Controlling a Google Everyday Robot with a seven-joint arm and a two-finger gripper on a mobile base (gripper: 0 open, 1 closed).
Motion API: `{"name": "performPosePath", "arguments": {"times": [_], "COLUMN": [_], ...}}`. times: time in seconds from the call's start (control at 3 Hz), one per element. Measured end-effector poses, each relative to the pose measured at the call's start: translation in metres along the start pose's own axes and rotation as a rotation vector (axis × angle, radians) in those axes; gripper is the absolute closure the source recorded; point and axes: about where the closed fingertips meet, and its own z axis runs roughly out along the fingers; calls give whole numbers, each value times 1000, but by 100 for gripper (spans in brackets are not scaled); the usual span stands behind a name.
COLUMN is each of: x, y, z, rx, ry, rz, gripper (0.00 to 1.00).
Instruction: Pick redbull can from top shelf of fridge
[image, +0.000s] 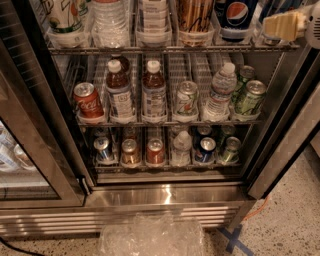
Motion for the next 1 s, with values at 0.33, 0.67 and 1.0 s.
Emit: {"name": "performPosePath", "arguments": {"times": [0.33,0.67,1.0], "x": [-4,-8,-11], "y": [-7,-8,-10], "z": [8,14,21], "rx": [12,11,6], "ry": [-32,-63,-90], "rz": [30,60,93], "gripper": [46,43,40]}}
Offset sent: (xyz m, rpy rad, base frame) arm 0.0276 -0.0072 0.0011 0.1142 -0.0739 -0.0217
